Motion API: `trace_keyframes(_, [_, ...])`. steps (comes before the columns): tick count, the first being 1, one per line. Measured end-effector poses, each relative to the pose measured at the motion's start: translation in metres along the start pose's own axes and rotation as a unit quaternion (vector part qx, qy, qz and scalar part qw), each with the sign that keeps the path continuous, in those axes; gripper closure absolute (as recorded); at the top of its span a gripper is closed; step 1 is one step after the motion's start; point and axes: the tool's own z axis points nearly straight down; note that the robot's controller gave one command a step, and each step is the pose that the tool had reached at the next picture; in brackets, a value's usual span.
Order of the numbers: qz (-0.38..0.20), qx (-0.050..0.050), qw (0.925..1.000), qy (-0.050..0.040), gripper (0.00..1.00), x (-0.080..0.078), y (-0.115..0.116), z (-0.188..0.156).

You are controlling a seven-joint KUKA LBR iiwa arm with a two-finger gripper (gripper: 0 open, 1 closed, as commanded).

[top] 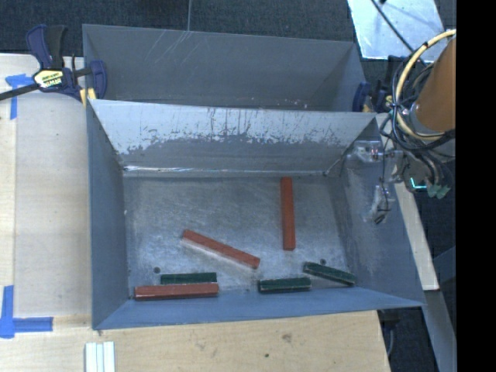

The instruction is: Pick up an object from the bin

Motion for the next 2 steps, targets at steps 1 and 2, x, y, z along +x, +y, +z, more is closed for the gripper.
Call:
trace_keyframes(1, [-0.196,0.001,0.9806,-0.0055,0.00,-0.045,0.046,0.162])
trace_keyframes(2, [-0.194,-0.001,0.9810,-0.0065,0.00,-0.040,0.119,0.131])
